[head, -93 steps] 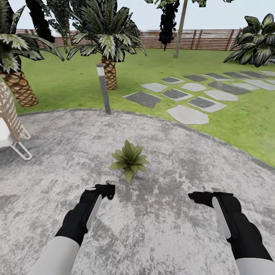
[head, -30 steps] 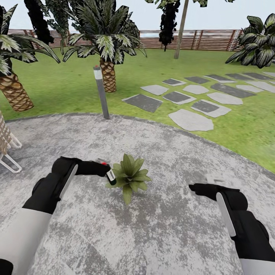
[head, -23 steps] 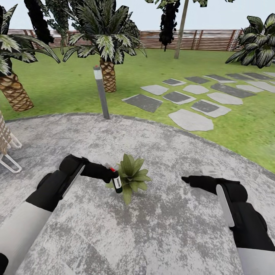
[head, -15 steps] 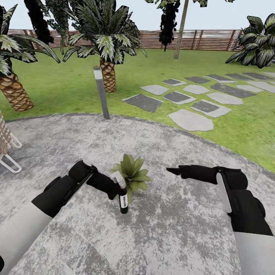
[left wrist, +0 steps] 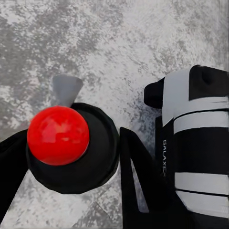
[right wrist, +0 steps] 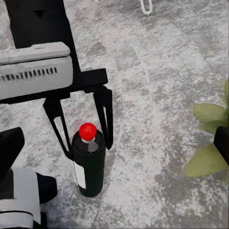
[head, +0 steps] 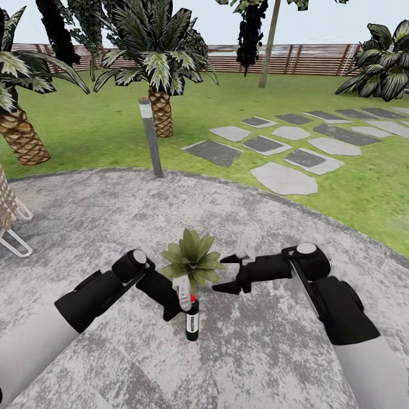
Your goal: Pick up the pesticide atomizer in the garden and spray insectifuge to fully cover both potted plants in the garden.
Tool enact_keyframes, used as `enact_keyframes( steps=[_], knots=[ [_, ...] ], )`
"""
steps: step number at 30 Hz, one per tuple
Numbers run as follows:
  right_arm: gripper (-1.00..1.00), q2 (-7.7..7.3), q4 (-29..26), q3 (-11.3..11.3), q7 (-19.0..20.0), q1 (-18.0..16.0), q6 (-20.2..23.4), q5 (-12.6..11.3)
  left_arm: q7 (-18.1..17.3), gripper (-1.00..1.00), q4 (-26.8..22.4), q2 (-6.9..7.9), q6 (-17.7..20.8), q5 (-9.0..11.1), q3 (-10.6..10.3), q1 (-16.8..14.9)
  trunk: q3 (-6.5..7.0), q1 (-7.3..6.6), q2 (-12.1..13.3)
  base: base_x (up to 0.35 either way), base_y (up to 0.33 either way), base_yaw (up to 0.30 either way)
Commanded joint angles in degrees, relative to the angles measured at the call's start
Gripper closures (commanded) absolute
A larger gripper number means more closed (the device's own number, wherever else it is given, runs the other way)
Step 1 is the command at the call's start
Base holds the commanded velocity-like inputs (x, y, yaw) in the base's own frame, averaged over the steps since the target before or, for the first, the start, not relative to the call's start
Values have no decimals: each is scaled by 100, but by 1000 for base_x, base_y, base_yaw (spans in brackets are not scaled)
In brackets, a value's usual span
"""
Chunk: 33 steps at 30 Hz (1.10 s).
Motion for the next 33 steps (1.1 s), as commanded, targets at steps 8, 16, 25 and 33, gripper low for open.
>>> enact_keyframes(
  steps=[8,16,25,33],
  knots=[
    [-100,-47,4,144,185,-5,-121,36,-65,100,124,1,-378,-368,-30,5,-5,-1,-2,0,0,0],
    [100,-89,59,146,181,-5,-126,22,-345,100,258,0,-401,-857,-13,4,-5,-1,-2,0,0,0],
    [100,-73,250,147,178,-5,-163,31,-435,100,260,-16,-388,-1118,-10,-11,-5,-1,-2,0,0,0],
    [100,-72,244,154,178,-5,-167,36,-436,100,260,-24,-349,-1269,-15,-281,-5,-1,-2,0,0,0]
  ],
)
